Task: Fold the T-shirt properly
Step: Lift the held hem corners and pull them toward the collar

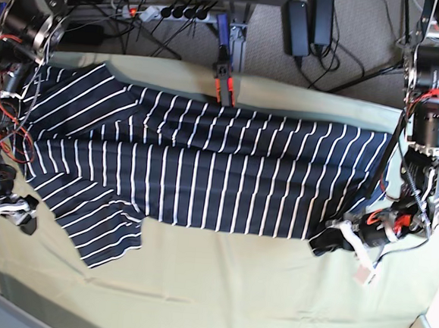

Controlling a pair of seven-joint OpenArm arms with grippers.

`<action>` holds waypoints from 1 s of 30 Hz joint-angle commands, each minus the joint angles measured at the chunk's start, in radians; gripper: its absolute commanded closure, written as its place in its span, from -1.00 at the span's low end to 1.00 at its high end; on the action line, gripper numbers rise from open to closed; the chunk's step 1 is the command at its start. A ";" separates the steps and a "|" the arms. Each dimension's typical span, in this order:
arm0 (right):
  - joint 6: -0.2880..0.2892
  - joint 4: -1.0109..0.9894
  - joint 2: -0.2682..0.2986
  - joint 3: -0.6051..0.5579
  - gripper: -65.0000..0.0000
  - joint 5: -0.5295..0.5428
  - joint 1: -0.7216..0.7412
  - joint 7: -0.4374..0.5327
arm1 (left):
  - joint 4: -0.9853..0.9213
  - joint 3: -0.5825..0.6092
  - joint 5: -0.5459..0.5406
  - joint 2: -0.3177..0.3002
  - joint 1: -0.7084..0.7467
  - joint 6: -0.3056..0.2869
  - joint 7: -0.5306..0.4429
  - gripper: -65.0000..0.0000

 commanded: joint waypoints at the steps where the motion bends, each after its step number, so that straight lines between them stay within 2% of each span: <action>1: 0.039 -0.023 0.025 0.002 -0.34 0.012 0.043 0.041 | 0.017 -0.005 -0.020 -0.014 -0.029 -0.033 -0.018 1.00; 5: 0.039 -0.179 0.032 0.002 -0.34 0.013 0.093 0.082 | 0.017 -0.005 -0.024 -0.014 -0.029 -0.033 -0.008 1.00; 10: 0.040 -0.269 0.031 -0.008 -0.34 0.012 0.107 0.084 | 0.017 -0.005 -0.036 -0.014 -0.030 -0.033 -0.010 1.00; 19: 0.041 -0.289 0.027 -0.122 -0.34 0.025 0.106 0.045 | 0.017 -0.005 -0.047 -0.013 -0.030 -0.033 -0.036 1.00; 24: 0.041 -0.289 0.005 -0.202 -0.34 0.039 0.106 0.038 | 0.017 -0.005 -0.047 -0.013 -0.030 -0.033 -0.037 1.00; 30: 0.044 -0.285 -0.021 -0.224 -0.34 0.040 0.106 0.034 | 0.017 -0.005 -0.046 -0.013 -0.030 -0.034 -0.038 1.00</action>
